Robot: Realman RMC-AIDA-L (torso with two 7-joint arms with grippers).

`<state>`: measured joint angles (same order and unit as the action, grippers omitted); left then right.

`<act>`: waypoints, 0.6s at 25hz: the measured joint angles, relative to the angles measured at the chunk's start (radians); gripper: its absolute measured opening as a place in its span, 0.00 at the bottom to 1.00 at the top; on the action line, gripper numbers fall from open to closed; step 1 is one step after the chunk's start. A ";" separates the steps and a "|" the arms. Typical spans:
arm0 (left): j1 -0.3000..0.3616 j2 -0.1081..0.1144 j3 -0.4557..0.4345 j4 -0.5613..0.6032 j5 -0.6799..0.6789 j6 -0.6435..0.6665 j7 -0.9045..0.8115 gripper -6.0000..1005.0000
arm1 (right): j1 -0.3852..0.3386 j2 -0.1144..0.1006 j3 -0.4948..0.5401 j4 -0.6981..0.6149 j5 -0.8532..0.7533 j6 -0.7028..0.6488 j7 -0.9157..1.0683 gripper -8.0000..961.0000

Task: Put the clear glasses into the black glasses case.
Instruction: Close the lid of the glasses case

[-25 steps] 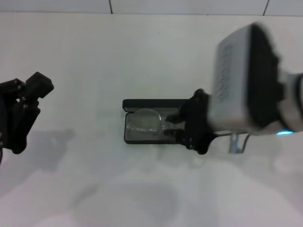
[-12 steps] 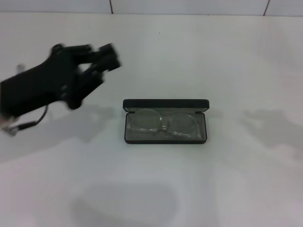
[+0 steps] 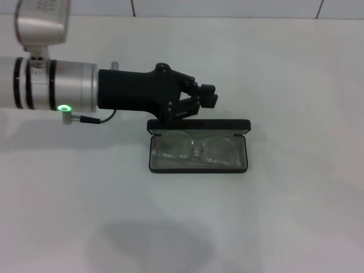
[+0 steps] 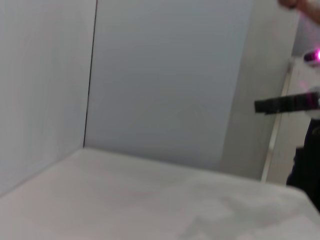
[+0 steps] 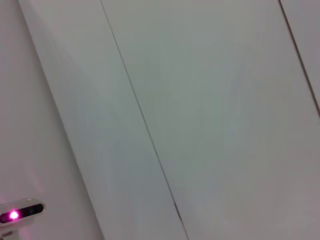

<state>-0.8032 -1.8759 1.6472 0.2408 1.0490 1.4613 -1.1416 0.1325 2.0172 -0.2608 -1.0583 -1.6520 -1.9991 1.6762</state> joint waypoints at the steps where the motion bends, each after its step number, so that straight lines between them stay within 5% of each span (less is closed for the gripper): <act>1: -0.006 -0.001 0.000 0.000 0.016 -0.013 -0.006 0.16 | -0.001 0.000 0.007 0.048 -0.030 -0.001 -0.033 0.23; 15: -0.010 -0.054 -0.001 0.104 0.218 -0.190 -0.121 0.21 | 0.027 -0.002 0.005 0.138 -0.112 0.009 -0.092 0.23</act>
<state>-0.8133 -1.9295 1.6462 0.3446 1.2666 1.2713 -1.2624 0.1596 2.0155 -0.2554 -0.9204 -1.7638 -1.9904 1.5838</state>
